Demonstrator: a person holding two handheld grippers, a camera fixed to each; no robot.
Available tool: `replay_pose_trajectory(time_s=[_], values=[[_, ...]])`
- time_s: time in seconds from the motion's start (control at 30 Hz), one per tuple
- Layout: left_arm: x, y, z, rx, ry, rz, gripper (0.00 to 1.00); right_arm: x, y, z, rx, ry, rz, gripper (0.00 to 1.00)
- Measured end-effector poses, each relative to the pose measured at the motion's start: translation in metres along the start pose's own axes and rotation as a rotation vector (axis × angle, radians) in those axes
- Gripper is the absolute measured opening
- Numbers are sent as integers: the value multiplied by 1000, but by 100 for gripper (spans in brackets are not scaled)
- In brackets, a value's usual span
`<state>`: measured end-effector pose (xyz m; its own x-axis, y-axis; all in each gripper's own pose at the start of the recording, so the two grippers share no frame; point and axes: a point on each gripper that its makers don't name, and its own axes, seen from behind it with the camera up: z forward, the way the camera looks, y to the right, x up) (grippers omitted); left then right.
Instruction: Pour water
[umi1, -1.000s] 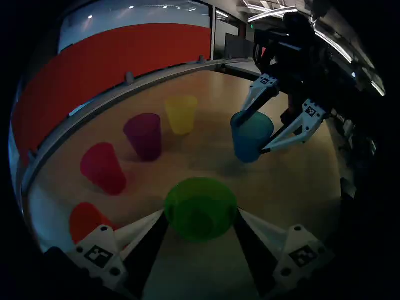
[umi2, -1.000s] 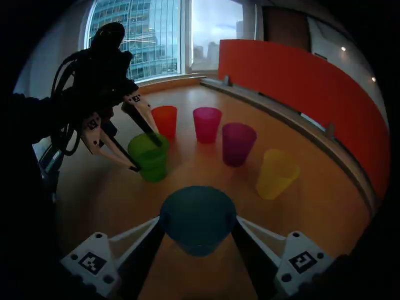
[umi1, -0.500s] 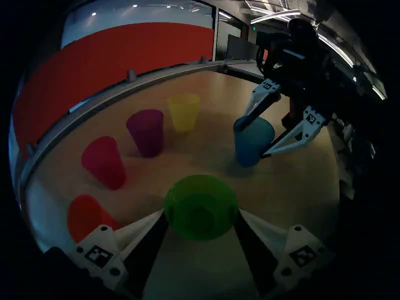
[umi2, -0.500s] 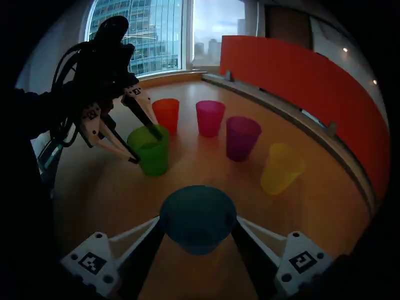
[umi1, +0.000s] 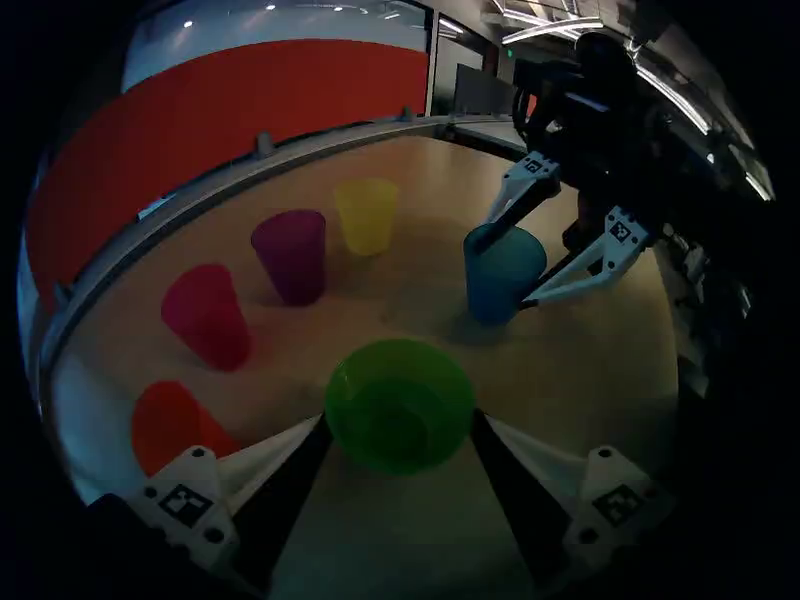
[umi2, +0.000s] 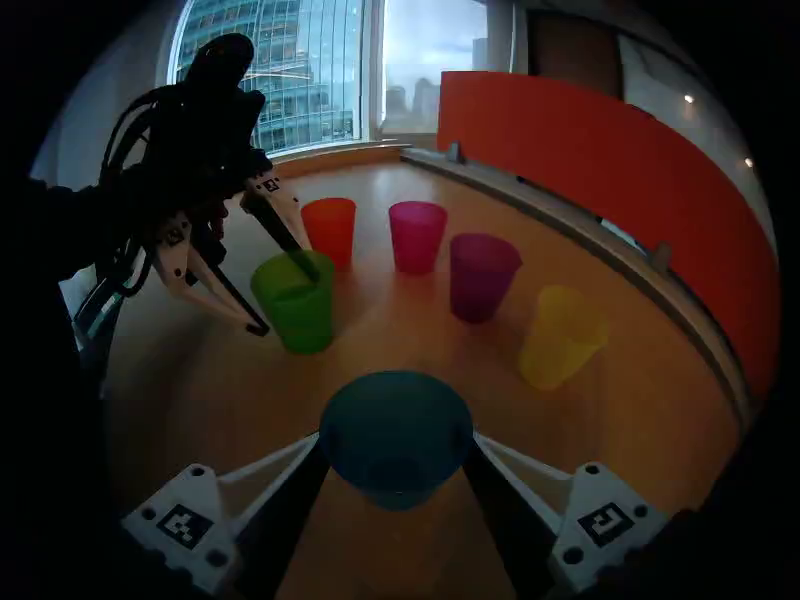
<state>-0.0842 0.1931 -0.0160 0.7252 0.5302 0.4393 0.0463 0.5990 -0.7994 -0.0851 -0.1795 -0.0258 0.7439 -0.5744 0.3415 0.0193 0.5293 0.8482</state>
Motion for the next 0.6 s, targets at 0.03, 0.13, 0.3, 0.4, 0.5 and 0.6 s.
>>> replay_pose_trajectory(time_s=[0.03, 0.13, 0.3, 0.4, 0.5, 0.6], values=[[-1, 0, 0, 3, -2, 1, 90, 0, 0, 0, -1, 0, 0, 91], [-3, -1, -1, 10, -5, 2, 91, -1, 1, 1, -5, 5, 3, 91], [-9, -1, -4, 11, -10, -7, 92, -4, 1, 0, -8, 7, 15, 91], [-10, 0, -5, 11, -10, -10, 93, -9, 1, -3, -11, 0, 15, 91], [-11, 0, -7, 13, -8, -8, 94, -13, 1, -4, -17, -8, 12, 91], [-10, 1, -8, 13, -9, -7, 95, -15, 1, -3, -20, -10, 12, 91]])
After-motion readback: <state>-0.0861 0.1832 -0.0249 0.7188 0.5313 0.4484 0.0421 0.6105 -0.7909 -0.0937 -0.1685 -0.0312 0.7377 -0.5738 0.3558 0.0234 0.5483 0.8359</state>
